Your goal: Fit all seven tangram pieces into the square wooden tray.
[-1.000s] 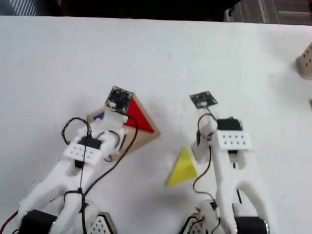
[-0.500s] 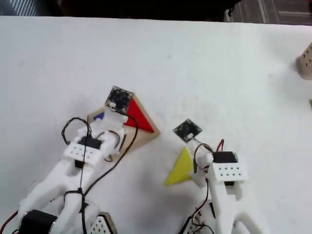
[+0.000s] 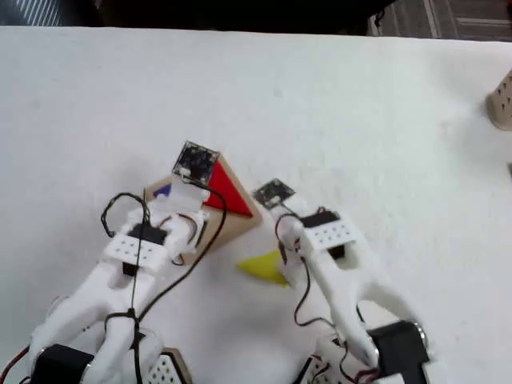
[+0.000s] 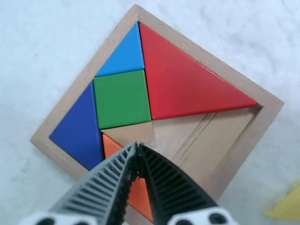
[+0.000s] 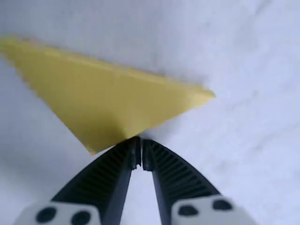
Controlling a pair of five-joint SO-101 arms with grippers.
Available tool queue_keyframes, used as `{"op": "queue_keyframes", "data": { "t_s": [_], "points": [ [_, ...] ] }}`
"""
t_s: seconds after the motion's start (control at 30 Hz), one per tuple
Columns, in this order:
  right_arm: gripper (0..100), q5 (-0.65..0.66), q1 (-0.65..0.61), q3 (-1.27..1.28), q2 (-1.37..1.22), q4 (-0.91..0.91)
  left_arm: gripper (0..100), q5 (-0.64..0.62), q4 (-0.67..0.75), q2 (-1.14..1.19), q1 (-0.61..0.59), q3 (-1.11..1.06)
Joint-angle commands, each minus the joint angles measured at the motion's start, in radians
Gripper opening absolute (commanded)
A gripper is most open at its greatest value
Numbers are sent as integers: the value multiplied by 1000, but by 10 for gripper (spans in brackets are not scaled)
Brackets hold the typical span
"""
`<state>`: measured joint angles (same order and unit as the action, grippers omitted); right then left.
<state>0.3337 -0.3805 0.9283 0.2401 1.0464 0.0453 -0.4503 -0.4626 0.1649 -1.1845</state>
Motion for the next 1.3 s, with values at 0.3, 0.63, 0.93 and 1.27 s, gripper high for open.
{"op": "queue_keyframes", "data": {
  "t_s": [0.3, 0.63, 0.93, 1.27],
  "points": [
    [19, -29, 27, -232, 56, 2, 20, 8, 21, -33, -10, 5],
    [19, 48, 77, -230, -171, -53, 20, 8, 20, -33, -10, 5],
    [19, 229, 44, 8, -8, 50, 20, 8, 20, -33, -10, 5],
    [19, 109, -36, 95, 529, 105, 20, 8, 20, -33, -12, 5]
  ]
}}
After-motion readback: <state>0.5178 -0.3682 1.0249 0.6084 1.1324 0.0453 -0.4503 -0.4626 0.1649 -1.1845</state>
